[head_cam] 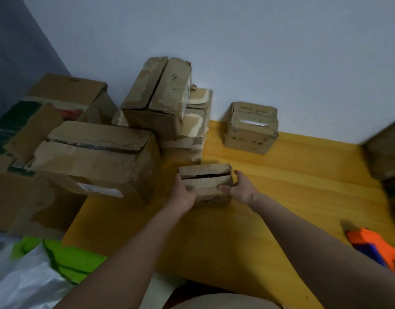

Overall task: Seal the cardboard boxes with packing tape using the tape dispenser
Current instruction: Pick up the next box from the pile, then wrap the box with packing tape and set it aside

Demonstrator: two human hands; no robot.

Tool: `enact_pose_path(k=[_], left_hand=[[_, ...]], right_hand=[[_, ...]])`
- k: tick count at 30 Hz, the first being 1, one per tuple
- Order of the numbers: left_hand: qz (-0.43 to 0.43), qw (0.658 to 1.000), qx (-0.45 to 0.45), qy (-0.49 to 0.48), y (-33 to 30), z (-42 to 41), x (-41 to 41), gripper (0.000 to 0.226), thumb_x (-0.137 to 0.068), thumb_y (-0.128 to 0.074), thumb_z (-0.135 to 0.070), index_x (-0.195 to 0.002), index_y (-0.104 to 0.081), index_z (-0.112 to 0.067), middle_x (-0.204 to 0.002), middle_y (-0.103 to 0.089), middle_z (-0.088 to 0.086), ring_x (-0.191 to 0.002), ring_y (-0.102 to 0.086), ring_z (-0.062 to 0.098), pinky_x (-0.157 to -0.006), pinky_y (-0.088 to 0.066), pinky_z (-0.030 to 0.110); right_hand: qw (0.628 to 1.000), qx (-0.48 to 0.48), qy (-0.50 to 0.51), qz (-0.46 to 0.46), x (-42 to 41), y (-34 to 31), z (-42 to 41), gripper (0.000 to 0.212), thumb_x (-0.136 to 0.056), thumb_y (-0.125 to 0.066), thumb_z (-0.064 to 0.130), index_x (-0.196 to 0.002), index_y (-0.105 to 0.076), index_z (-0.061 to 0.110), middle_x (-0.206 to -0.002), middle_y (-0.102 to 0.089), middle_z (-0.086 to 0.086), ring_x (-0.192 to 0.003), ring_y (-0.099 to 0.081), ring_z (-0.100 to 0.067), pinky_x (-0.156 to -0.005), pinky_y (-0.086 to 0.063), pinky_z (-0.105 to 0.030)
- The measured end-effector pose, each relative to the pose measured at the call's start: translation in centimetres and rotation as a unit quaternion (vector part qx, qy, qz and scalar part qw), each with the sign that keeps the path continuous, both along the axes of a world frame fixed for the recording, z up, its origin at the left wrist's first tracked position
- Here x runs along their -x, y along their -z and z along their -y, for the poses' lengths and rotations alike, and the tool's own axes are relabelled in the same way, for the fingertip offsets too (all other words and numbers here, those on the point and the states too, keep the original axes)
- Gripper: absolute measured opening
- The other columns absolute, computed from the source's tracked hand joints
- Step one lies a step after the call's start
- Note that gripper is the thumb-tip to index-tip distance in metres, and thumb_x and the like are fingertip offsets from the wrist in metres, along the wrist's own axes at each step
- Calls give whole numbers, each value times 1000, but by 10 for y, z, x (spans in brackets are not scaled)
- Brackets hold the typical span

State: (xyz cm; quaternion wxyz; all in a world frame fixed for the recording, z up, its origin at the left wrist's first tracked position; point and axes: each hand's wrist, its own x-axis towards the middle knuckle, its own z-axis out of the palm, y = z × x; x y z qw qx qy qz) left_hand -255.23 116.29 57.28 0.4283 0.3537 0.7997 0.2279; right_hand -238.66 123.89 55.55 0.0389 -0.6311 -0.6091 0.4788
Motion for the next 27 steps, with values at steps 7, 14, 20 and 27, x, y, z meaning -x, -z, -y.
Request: enact_pose_path(k=[7,14,20,27], left_hand=[[-70,965,28,250,7,-10,-93,129,-72,-82,-10,-146,17,-46,-145,-21,11,-134,-33,32,-105,-38,48],[-154,897,48,412,11,3,-187,108,-80,-73,-7,-152,2,-38,-136,-18,8,-124,-35,28,-101,-41,39],[-174,896,20,407,12,17,-241,110,-79,-76,-12,-152,1,-38,-133,-19,8,-122,-35,26,-96,-41,35],[-215,906,-2,364,25,27,-278,110,-69,-83,-23,-150,-10,-37,-131,-18,8,-121,-31,26,-96,-40,36]], right_hand=[[991,-25,67,115,-113,-13,30,75,-95,-45,51,-151,-8,18,-128,-56,-20,-97,-63,-38,-77,-52,-43],[970,-3,156,186,-205,-17,70,46,-102,-26,40,-120,-46,3,-113,-61,-23,-93,-63,-41,-85,-50,-51],[972,-42,168,159,-260,-22,81,33,-101,-36,29,-125,-46,9,-116,-61,-25,-98,-61,-42,-78,-48,-48],[986,-26,117,116,-304,-8,83,30,-100,-40,24,-128,-40,13,-109,-61,-23,-72,-63,-35,-53,-49,-36]])
